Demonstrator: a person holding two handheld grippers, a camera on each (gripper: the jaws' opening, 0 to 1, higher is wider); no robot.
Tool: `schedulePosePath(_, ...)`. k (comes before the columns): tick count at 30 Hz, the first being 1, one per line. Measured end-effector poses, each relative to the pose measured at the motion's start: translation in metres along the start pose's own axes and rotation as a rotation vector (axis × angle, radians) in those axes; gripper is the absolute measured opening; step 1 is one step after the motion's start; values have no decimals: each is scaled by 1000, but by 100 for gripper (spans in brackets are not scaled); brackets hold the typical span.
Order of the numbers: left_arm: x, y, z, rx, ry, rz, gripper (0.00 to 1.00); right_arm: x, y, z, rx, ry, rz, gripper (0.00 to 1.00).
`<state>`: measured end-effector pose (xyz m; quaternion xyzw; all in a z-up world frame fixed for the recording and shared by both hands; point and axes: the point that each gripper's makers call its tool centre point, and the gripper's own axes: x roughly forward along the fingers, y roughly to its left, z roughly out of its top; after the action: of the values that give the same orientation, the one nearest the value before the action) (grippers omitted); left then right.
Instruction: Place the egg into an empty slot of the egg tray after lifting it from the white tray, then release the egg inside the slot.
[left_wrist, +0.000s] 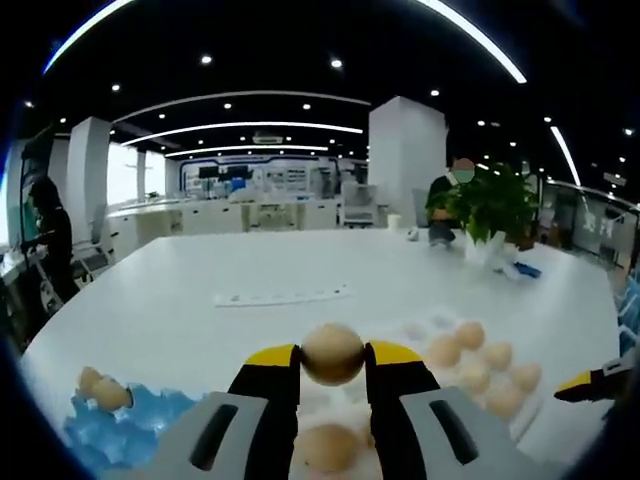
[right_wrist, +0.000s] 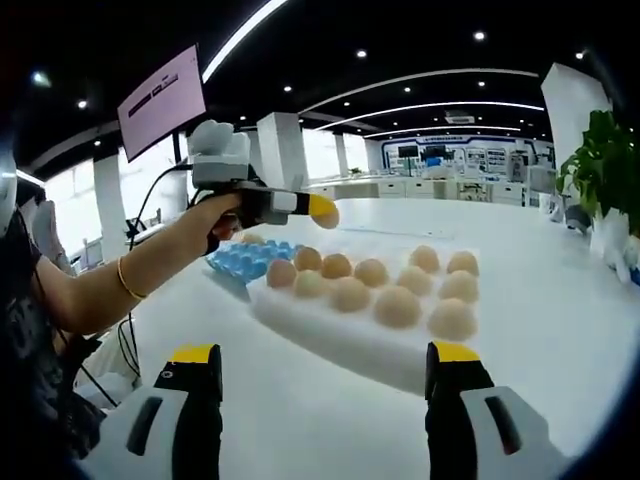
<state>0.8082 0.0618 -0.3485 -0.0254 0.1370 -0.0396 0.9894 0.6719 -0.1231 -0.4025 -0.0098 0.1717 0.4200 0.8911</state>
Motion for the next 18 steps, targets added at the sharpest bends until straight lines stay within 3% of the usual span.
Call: schedulePosePath(18,-14,39,-5,-31,-6,58,25,4,6,-3,0,6,9,87)
